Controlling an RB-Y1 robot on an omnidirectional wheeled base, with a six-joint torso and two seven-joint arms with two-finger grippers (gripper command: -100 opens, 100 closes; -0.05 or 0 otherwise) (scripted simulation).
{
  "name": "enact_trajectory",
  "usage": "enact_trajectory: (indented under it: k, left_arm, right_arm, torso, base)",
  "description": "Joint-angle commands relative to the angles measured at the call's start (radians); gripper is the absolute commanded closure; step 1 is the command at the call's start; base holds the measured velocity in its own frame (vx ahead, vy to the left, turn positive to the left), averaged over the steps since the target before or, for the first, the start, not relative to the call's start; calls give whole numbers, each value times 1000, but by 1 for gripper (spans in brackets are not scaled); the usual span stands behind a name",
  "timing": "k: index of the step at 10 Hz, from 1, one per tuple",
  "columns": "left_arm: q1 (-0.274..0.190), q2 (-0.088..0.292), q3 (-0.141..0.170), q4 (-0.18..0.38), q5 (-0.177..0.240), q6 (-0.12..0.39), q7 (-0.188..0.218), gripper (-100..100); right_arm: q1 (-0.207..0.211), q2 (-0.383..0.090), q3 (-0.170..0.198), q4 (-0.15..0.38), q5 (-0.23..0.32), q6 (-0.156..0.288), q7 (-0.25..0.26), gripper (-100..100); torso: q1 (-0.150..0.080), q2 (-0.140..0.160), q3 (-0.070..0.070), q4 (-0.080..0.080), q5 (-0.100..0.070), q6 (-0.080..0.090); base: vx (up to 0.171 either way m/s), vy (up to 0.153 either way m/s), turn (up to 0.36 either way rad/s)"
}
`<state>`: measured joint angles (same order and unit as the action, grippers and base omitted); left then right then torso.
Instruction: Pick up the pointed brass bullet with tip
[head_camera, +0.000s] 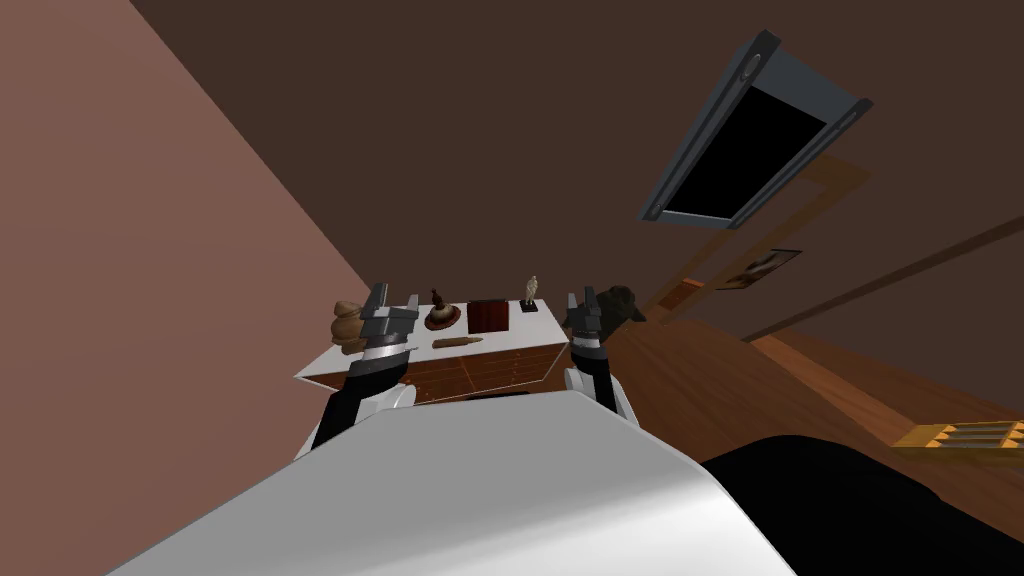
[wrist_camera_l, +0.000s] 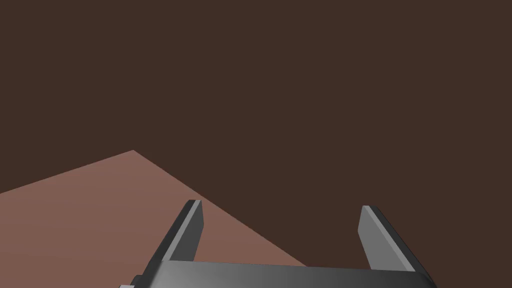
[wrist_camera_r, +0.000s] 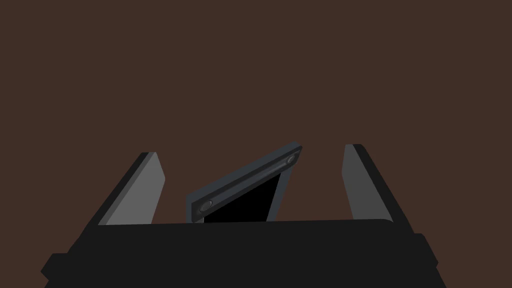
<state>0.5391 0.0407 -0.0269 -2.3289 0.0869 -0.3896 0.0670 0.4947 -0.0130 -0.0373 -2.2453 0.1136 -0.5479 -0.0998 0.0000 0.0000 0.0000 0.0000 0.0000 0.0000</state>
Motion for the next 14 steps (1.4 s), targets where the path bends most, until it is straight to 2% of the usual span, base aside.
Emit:
enact_trajectory:
  k: [1, 2, 6, 7, 8, 10, 11, 12, 13, 14]
  left_arm:
    - [-14, 31, 2, 5, -4, 23, -4, -100]
    - [-34, 55, 4, 14, -9, 57, -10, -100]
    - [-95, 85, 12, 44, -24, 159, -26, -100]
    - [-114, 89, 14, 54, -28, 188, -32, -100]
    - [-114, 89, 14, 54, -28, 197, -32, -100]
    - [-155, 93, 20, 78, -37, 259, -42, -100]
    - [-155, 93, 20, 78, -37, 273, -42, -100]
    - [-177, 95, 24, 92, -41, 307, -48, -100]
    - [-177, 95, 24, 92, -41, 314, -48, -100]
    - [-200, 96, 28, 107, -44, 349, -53, -100]
  right_arm:
    - [0, 0, 0, 0, 0, 0, 0, 0]
    - [0, 0, 0, 0, 0, 0, 0, 0]
    - [0, 0, 0, 0, 0, 0, 0, 0]
    - [0, 0, 0, 0, 0, 0, 0, 0]
    - [0, 0, 0, 0, 0, 0, 0, 0]
    - [0, 0, 0, 0, 0, 0, 0, 0]
    - [0, 0, 0, 0, 0, 0, 0, 0]
    - [0, 0, 0, 0, 0, 0, 0, 0]
    - [0, 0, 0, 0, 0, 0, 0, 0]
    - [0, 0, 0, 0, 0, 0, 0, 0]
  torso:
    - [0, 0, 0, 0, 0, 0]
    - [-2, 1, 1, 0, 0, 0]
    - [-6, 5, 3, 1, -1, 0]
    - [-5, 5, 3, 1, -1, 0]
    - [-5, 5, 3, 1, -1, 0]
    - [-3, 3, 2, 1, -1, 0]
    - [-5, 3, 2, 1, -1, 0]
    - [-4, 3, 2, 1, -1, 0]
    - [-3, 2, 1, 1, -1, 0]
    - [-2, 2, 1, 0, -1, 0]
  base:
    - [-25, -30, 57]
    - [-74, -72, 118]
    - [-83, -89, 81]
    - [-91, -77, 95]
    - [-58, -48, 22]
    - [-55, -55, 61]
    - [-45, -55, 29]
    - [-42, -41, 49]
    - [-33, -32, 24]
    - [-42, -42, 34]
